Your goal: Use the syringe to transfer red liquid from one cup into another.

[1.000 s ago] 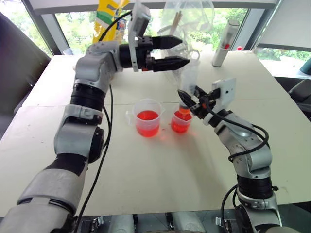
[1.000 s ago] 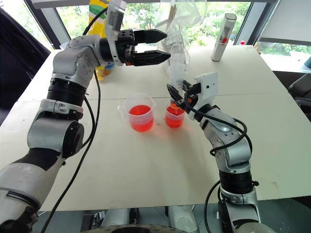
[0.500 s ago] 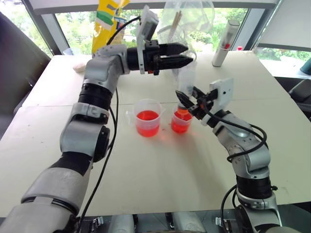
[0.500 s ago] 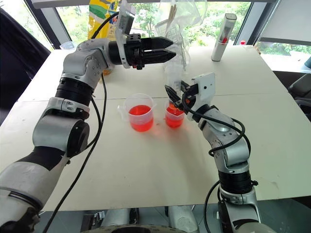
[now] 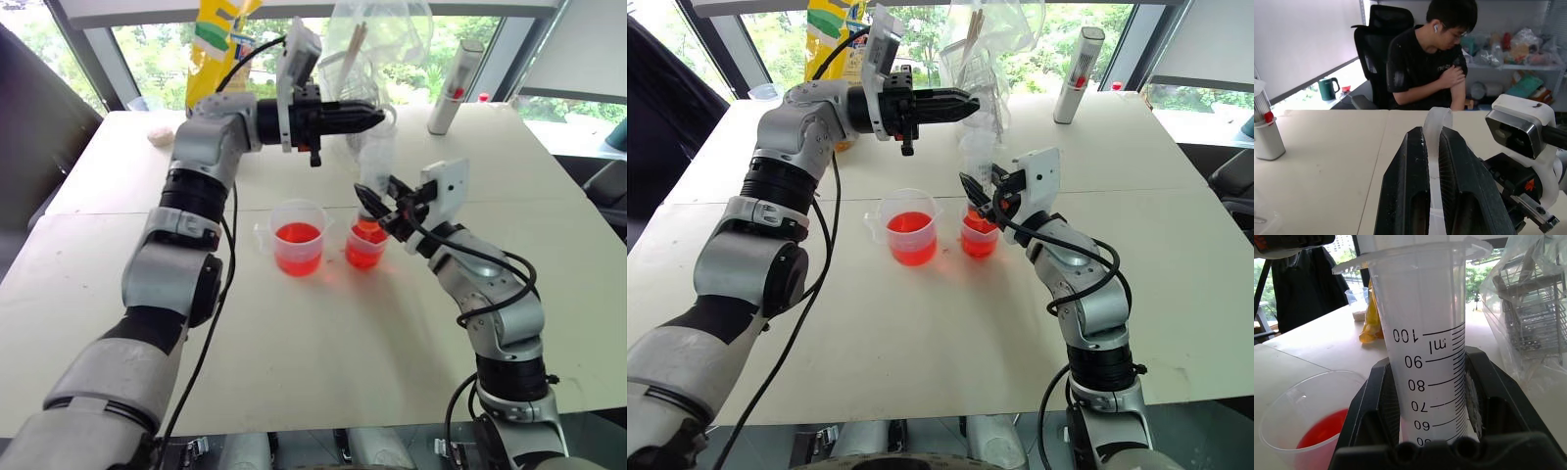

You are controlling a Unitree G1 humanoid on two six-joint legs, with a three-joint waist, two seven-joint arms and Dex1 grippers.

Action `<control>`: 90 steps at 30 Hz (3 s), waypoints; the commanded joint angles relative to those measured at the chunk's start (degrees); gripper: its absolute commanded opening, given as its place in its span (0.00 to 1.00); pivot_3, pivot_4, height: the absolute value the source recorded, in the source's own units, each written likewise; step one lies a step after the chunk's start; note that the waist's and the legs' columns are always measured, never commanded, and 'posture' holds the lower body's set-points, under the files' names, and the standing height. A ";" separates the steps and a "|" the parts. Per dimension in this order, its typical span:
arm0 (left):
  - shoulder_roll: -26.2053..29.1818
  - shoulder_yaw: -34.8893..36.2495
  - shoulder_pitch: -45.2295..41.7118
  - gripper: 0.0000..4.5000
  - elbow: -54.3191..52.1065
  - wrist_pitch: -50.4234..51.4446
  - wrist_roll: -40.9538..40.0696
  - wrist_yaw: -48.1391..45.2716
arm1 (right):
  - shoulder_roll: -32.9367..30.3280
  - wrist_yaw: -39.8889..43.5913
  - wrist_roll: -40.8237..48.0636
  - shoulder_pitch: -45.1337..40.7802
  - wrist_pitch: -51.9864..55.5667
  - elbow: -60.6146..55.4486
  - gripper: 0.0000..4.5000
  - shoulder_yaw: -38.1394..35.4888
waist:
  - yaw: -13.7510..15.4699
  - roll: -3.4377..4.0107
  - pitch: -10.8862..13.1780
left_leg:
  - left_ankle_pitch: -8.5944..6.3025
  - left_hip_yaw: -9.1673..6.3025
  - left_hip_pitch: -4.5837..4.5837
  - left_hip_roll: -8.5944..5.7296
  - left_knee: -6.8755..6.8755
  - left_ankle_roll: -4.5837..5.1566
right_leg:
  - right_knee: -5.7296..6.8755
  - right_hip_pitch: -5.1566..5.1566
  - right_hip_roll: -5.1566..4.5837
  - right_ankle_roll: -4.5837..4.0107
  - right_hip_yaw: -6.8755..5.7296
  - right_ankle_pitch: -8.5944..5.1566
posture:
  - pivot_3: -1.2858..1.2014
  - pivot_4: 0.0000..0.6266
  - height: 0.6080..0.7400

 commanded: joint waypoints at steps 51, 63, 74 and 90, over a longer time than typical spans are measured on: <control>-1.86 -3.82 7.21 0.01 -6.81 -1.16 4.85 0.25 | -5.91 -2.85 9.55 -8.28 9.64 -10.45 0.31 -6.81 | 0.11 0.00 0.00 | 0.00 -0.01 0.00 0.01 0.00 0.00 | 0.00 0.01 0.00 0.00 0.00 0.00 | 0.52 0.24 0.99; 0.49 1.49 1.82 0.09 -4.74 0.14 1.33 2.67 | -4.07 -2.71 8.22 -5.84 7.51 -8.08 0.31 -3.58 | 0.15 0.00 0.00 | 0.00 -0.01 0.00 0.01 0.00 0.00 | 0.00 0.00 0.00 0.00 0.00 0.00 | 0.52 0.24 0.99; 3.55 4.65 1.19 0.98 -7.34 3.68 -1.92 3.99 | -2.63 -2.06 6.39 -2.88 4.92 -6.55 0.31 -1.52 | 0.17 0.00 0.00 | 0.00 -0.02 0.00 0.02 0.01 0.00 | 0.00 0.01 0.01 0.00 0.00 0.00 | 0.52 0.24 0.99; 10.51 3.10 13.04 0.98 -22.33 13.00 -4.39 4.10 | -3.44 -3.86 8.10 -7.73 9.05 -8.09 0.31 -4.10 | -0.02 0.00 0.00 | 0.00 -0.05 0.03 0.06 0.02 -0.01 | 0.05 0.01 0.00 0.00 0.03 0.00 | 0.52 0.24 0.99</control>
